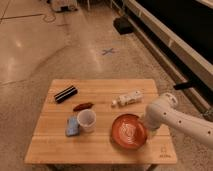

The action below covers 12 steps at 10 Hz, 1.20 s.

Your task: Pick up the ceramic bowl

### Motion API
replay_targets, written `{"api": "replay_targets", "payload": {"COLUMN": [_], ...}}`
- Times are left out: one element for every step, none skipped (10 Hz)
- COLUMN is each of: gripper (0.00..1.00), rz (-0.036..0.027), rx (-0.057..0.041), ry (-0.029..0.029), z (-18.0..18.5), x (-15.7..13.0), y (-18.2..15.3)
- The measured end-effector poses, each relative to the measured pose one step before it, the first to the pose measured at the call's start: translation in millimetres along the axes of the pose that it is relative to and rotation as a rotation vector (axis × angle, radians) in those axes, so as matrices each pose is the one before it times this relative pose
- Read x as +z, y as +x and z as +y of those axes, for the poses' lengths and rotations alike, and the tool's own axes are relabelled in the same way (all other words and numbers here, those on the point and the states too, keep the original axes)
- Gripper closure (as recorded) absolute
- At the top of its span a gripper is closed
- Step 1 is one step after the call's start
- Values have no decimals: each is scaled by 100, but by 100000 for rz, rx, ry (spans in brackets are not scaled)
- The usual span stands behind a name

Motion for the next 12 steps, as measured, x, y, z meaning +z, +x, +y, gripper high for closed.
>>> {"api": "replay_targets", "payload": {"gripper": [35, 35, 35, 35, 39, 45, 58, 63, 63, 70, 79, 83], "rz": [-763, -556, -683, -663, -742, -641, -750, -780, -530, -568, -271, -24], "rx": [-628, -662, -864, -991, -235, 52, -103, -75, 150, 636, -516, -449], "ry": [-40, -6, -354, -353, 266, 232, 17, -116, 100, 159, 191, 720], "z": [-94, -77, 75, -2, -145, -43, 68, -33, -107, -6, -51, -110], "x": [322, 66, 423, 564, -43, -124, -42, 190, 42, 10, -79, -431], "y": [-98, -14, 22, -103, -58, 23, 129, -132, -70, 71, -101, -134]}}
